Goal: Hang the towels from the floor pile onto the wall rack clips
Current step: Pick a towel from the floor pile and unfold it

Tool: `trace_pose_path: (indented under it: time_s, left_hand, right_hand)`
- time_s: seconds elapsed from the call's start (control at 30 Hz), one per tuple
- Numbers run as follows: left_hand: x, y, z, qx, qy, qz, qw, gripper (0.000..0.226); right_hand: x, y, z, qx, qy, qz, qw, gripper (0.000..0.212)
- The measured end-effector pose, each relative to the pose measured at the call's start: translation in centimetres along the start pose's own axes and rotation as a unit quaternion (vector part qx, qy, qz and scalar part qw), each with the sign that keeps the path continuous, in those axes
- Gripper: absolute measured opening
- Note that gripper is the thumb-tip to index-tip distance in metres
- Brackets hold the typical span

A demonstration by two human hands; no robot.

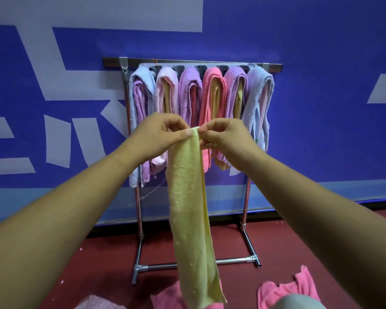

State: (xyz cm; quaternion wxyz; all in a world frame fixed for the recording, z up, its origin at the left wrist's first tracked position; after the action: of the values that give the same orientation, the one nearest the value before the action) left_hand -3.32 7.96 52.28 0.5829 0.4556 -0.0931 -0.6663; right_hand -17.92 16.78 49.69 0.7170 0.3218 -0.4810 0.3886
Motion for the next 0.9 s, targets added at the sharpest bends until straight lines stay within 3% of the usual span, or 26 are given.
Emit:
trace_pose_path:
  time_s: [0.3,0.43,0.53,0.6,0.67,0.73,0.8,0.9]
  left_hand:
    - [0.1,0.8,0.1,-0.012,0.017,-0.012,1.000,0.011]
    - [1.3,0.9,-0.4,0.020,0.028,0.054,0.998,0.011]
    - [2.6,1.0,-1.0,0.096,0.069,0.120,0.986,0.017]
    - [2.8,1.4,-1.3,0.126,0.073,0.114,0.983,0.021]
    - [2.6,1.7,-1.4,0.117,0.061,0.078,0.988,0.023]
    - [2.4,1.7,-1.5,0.083,0.071,-0.028,0.994,0.024]
    - [2.5,1.3,-1.6,0.044,0.089,-0.138,0.985,0.021]
    - [2.8,0.8,-1.6,-0.011,0.090,-0.210,0.974,0.015]
  right_hand:
    - [1.2,-0.9,-1.2,0.044,0.041,-0.083,0.995,0.024]
    - [1.3,-0.7,-1.4,0.029,0.026,-0.054,0.998,0.017]
    - [0.9,-0.1,-1.3,0.012,0.016,-0.070,0.997,0.008]
    - [0.3,0.2,-1.2,0.009,0.008,-0.098,0.995,0.014]
    - [-0.3,0.5,-1.1,0.008,0.001,-0.115,0.993,0.017]
    - [-0.6,0.5,-0.9,0.008,0.005,-0.104,0.995,0.018]
    - [-0.5,0.5,-0.8,0.007,0.013,-0.070,0.997,0.018]
    - [-0.4,0.7,-0.2,0.002,0.024,-0.035,0.999,0.016]
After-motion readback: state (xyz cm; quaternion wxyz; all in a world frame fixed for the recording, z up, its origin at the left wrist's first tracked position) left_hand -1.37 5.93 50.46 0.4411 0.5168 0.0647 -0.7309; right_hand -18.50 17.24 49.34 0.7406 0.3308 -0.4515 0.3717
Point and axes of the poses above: each hand's wrist, its own z-axis towards the middle knuckle, its own y-axis out of the back of the hand, x = y × z, the point moved 5 cm from there along z, towards the middle knuckle, and after that the axes turned 4 degrees about -y, right-handed, at the moved point
